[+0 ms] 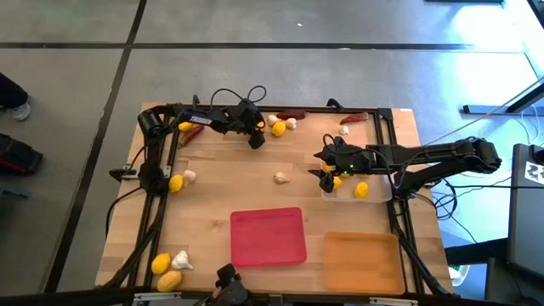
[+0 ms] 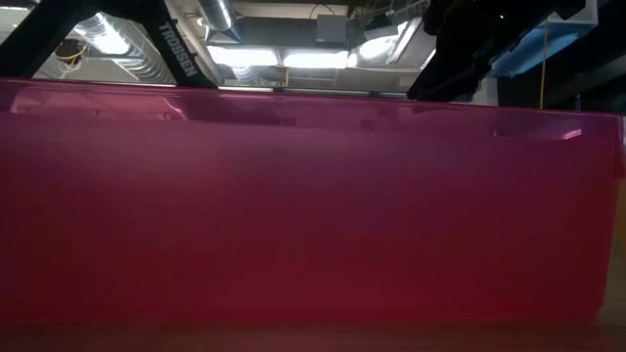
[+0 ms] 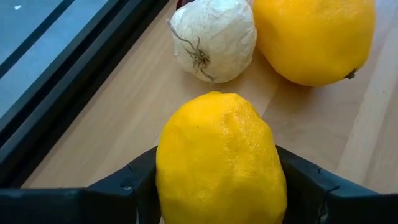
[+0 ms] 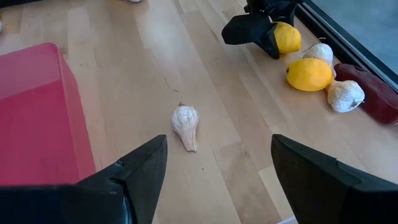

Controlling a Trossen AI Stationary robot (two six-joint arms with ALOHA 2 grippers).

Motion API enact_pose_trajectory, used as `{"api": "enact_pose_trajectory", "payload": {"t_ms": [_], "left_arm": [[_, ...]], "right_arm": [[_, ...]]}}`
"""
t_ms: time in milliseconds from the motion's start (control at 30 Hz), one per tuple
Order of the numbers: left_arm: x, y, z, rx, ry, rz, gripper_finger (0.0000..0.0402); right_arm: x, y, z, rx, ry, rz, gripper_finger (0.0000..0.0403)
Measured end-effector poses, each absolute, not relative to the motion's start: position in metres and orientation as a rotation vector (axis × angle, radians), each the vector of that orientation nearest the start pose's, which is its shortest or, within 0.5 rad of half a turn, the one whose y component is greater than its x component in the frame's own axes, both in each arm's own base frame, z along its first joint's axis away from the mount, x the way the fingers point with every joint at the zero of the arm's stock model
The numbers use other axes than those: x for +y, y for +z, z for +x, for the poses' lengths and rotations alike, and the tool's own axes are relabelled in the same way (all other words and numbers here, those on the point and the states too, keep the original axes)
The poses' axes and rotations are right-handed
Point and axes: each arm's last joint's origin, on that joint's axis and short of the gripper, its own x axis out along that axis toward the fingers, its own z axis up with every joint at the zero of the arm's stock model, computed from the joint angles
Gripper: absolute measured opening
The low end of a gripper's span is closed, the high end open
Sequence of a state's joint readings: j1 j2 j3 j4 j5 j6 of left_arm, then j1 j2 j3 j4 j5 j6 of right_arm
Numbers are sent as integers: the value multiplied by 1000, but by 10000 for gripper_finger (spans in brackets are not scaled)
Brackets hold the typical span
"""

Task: Sort produce into baskets
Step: Put the yellow lemon into the transparent bin

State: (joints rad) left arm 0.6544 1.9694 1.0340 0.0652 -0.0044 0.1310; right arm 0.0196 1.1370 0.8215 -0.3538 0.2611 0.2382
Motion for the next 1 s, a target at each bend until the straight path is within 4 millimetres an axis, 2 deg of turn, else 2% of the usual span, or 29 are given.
{"api": "enact_pose_trajectory", "payload": {"t_ms": [233, 367, 700, 1000], "left_arm": [[230, 112, 300, 875, 557, -163, 210], [226, 122, 301, 873, 558, -149, 207], [202, 162, 301, 847, 505, -118, 206], [158, 213, 308, 738, 402, -28, 206]], "right_arm": [[-3, 265, 236, 634, -302, 137, 280], [-3, 265, 236, 632, -307, 135, 280], [-3, 265, 236, 634, -305, 127, 280], [-3, 265, 236, 629, -303, 126, 280]]}}
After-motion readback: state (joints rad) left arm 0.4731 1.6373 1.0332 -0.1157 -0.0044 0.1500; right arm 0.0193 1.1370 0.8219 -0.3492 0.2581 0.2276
